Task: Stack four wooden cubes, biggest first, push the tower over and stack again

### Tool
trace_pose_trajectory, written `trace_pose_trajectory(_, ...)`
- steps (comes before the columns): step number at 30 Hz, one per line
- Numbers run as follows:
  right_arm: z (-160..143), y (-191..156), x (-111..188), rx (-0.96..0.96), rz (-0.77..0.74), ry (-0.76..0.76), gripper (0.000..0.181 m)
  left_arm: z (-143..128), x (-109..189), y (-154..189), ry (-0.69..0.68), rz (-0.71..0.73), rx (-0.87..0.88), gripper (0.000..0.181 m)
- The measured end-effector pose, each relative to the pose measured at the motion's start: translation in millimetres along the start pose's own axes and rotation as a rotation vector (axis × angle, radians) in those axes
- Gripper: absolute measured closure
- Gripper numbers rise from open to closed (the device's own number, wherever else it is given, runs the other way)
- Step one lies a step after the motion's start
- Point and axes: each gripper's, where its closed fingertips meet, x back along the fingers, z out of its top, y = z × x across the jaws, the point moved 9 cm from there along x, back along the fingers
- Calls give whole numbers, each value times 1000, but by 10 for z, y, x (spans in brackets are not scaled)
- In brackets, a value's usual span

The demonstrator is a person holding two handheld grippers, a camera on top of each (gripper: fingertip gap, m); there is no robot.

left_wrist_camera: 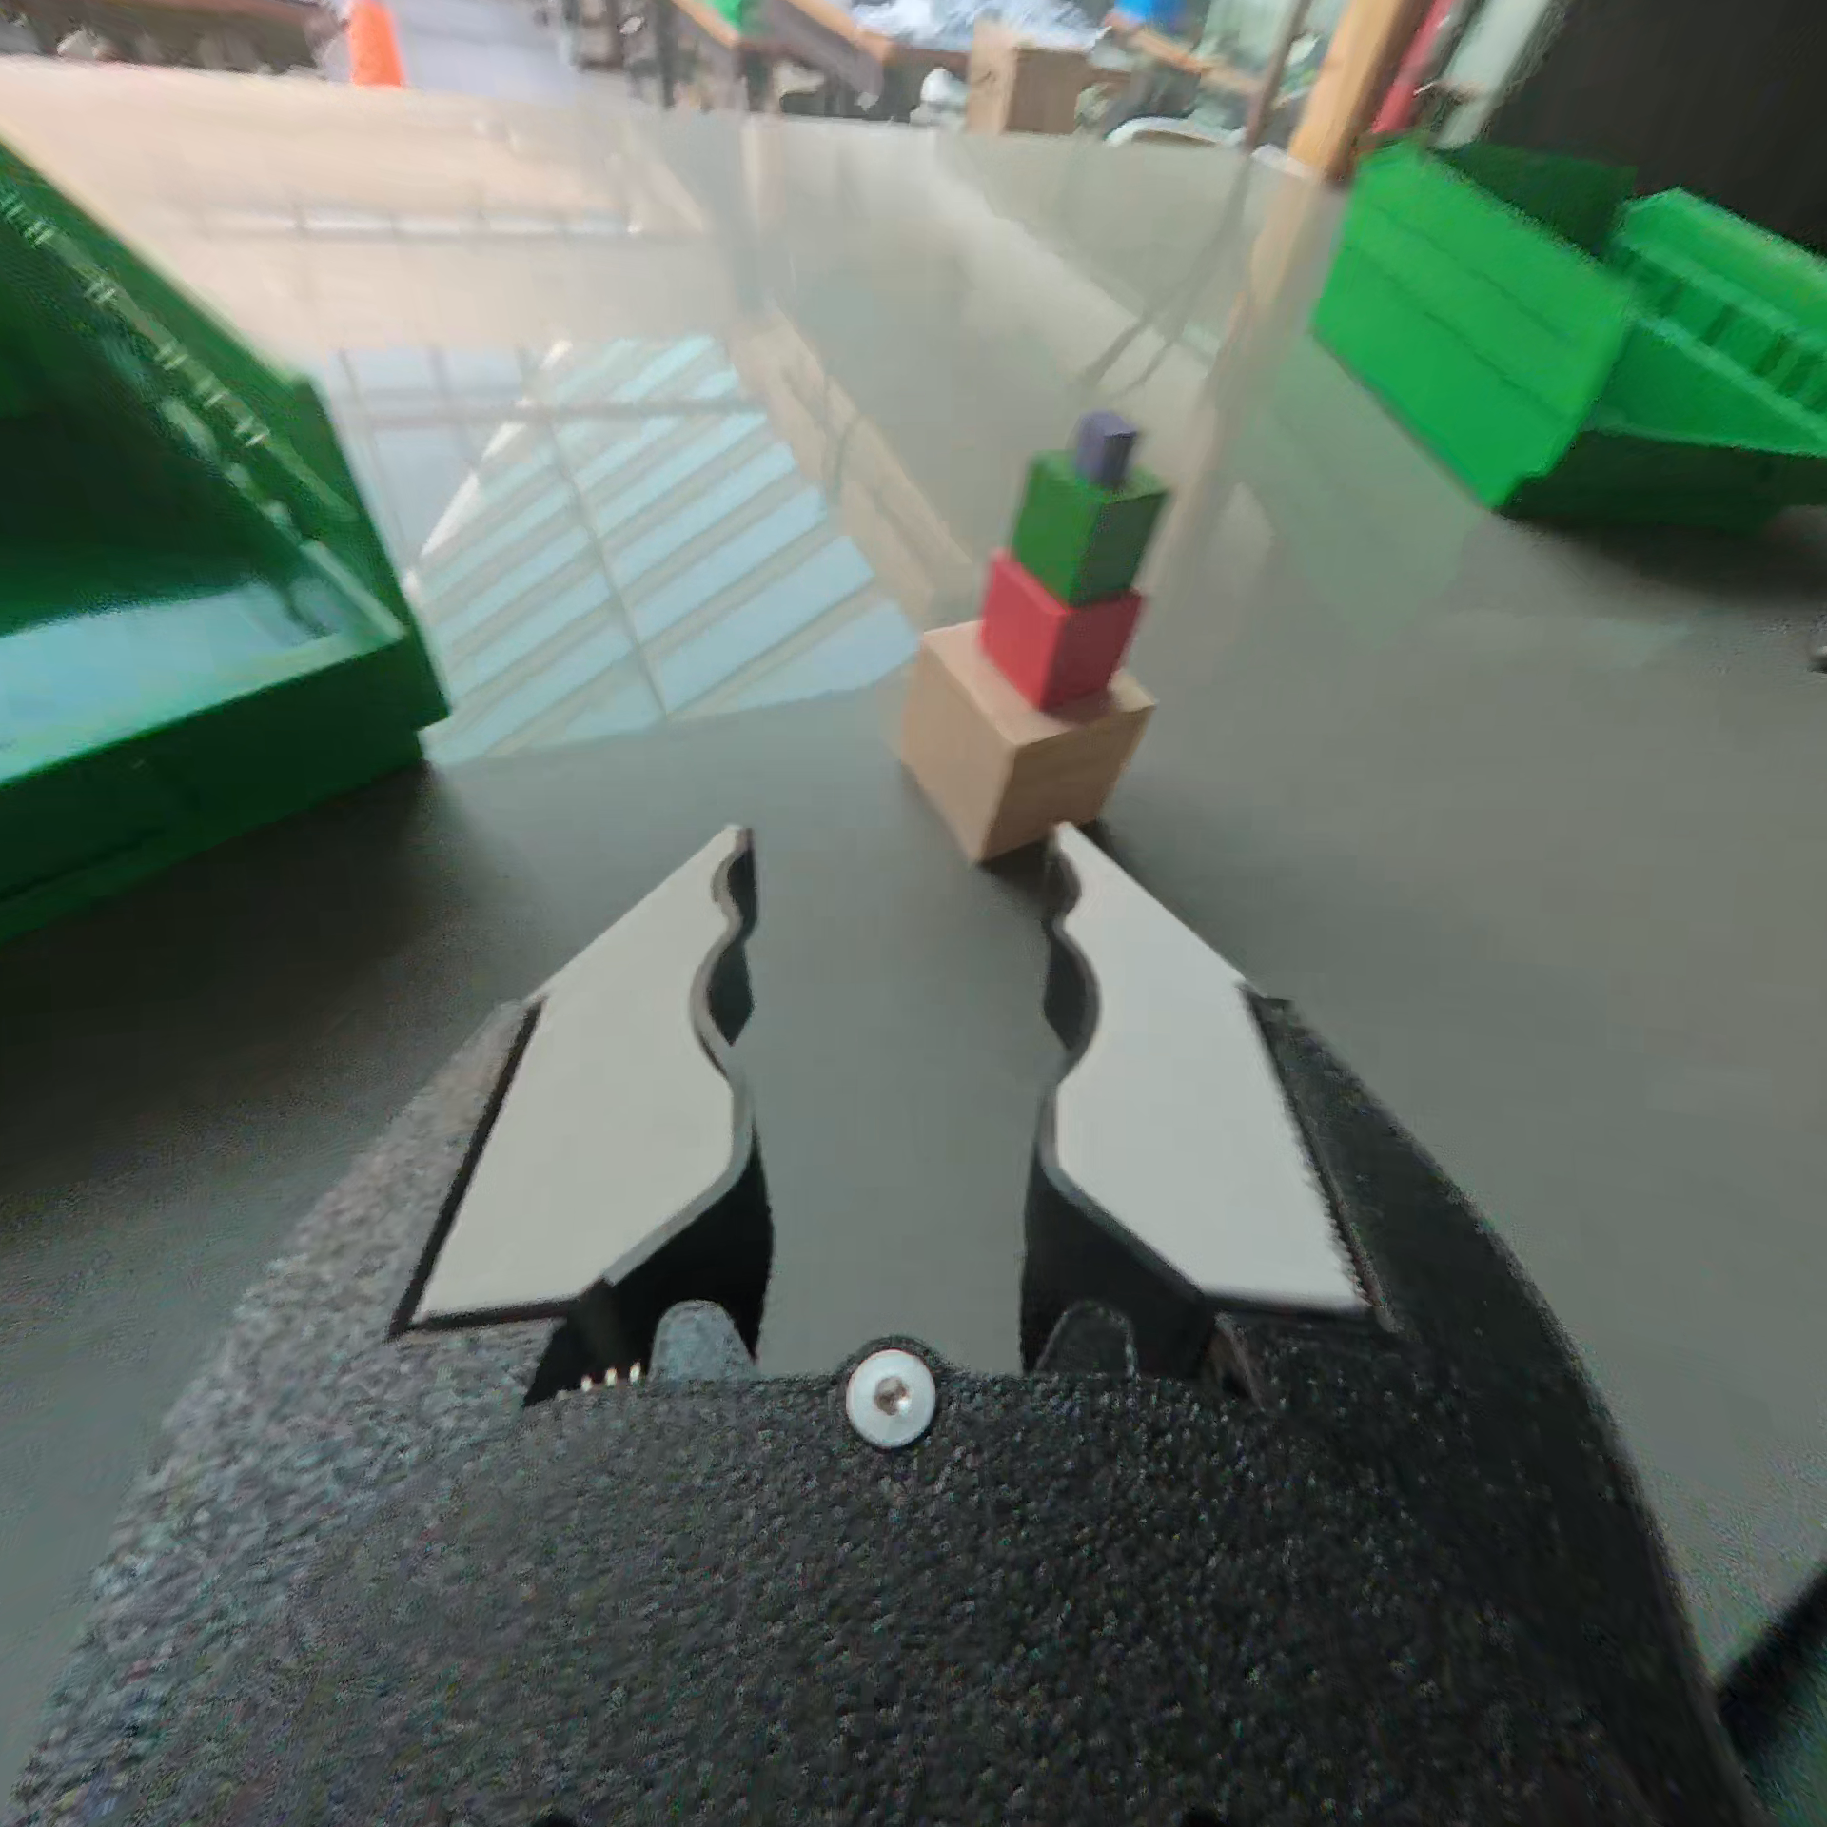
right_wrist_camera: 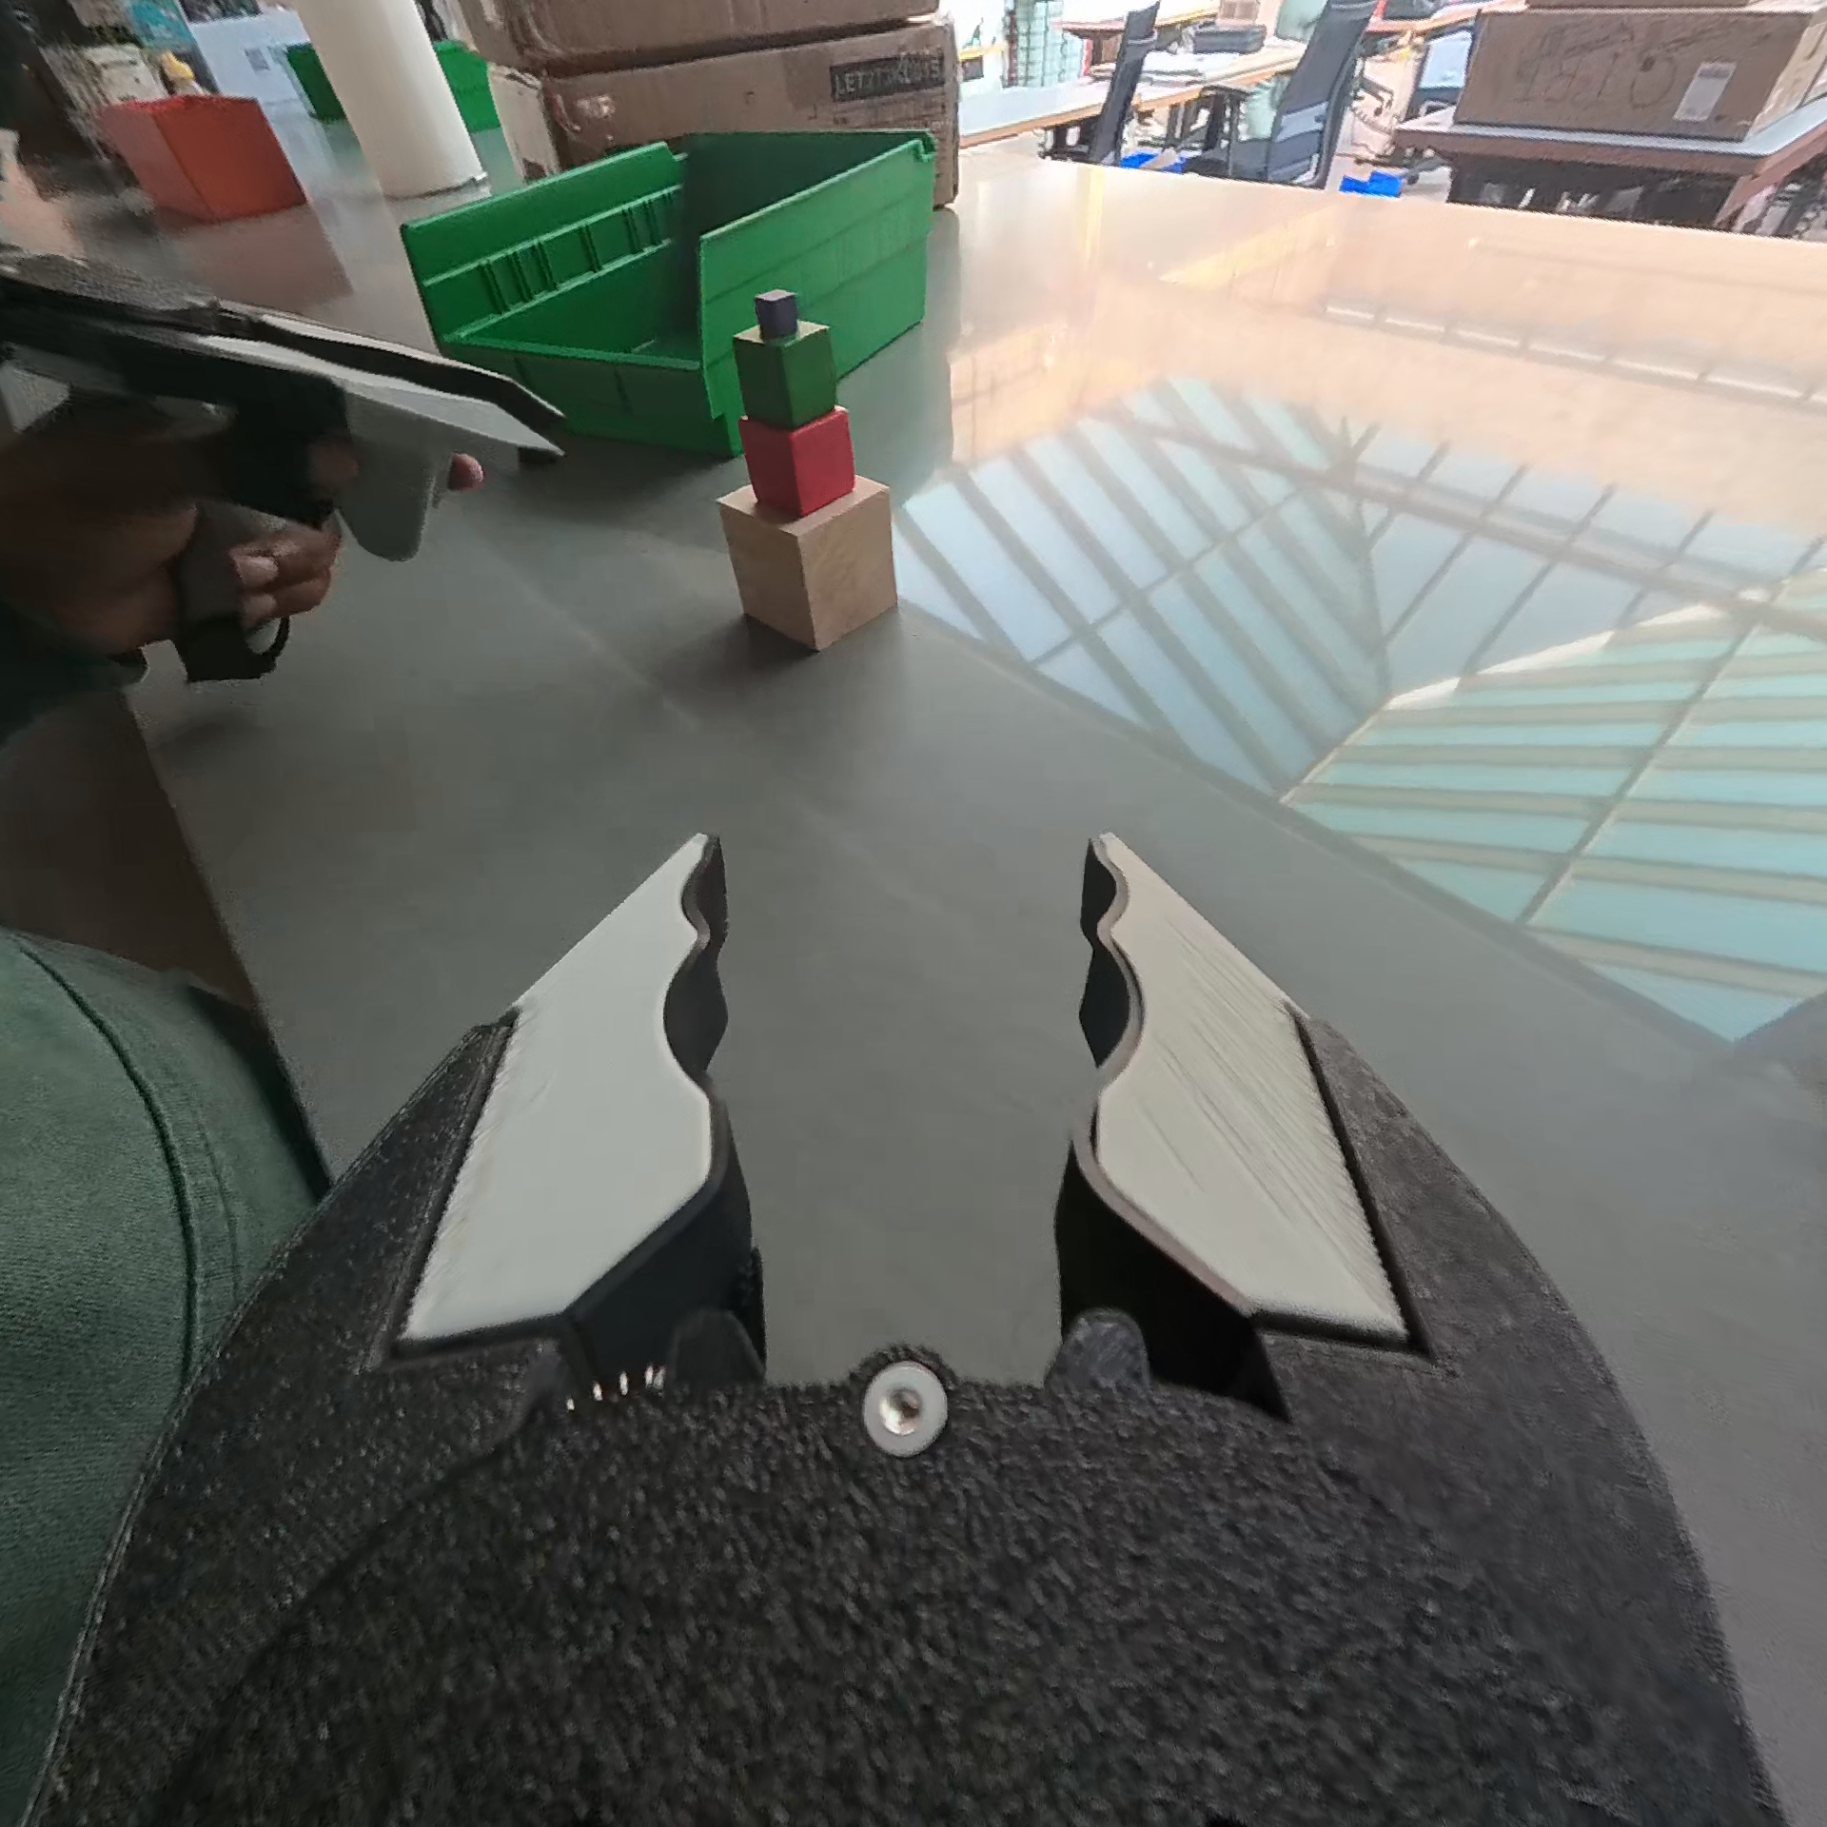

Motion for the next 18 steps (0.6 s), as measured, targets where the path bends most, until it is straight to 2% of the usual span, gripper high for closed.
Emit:
trace_pose_trajectory(5,-74,87,133,-37,-59,18,110,50,-345,-234,-112,226,-8,179)
trace_pose_trajectory(7,-111,122,196,-53,-86,25,110,123,-564,-118,-126,213,-40,181)
trace_pose_trajectory(9,-139,156,246,-71,-108,34,110,252,-829,166,-132,174,-146,181)
trace_pose_trajectory(11,-161,192,274,-81,-126,40,110,411,-1099,552,-119,151,-341,181)
trace_pose_trajectory(13,-169,223,283,-86,-137,44,110,523,-1342,993,-109,62,-496,181)
trace_pose_trajectory(15,-160,249,295,-86,-147,52,111,573,-1493,1355,-85,-5,-618,181)
trace_pose_trajectory(18,-151,291,347,-89,-170,70,111,586,-1577,1643,-67,-94,-682,181)
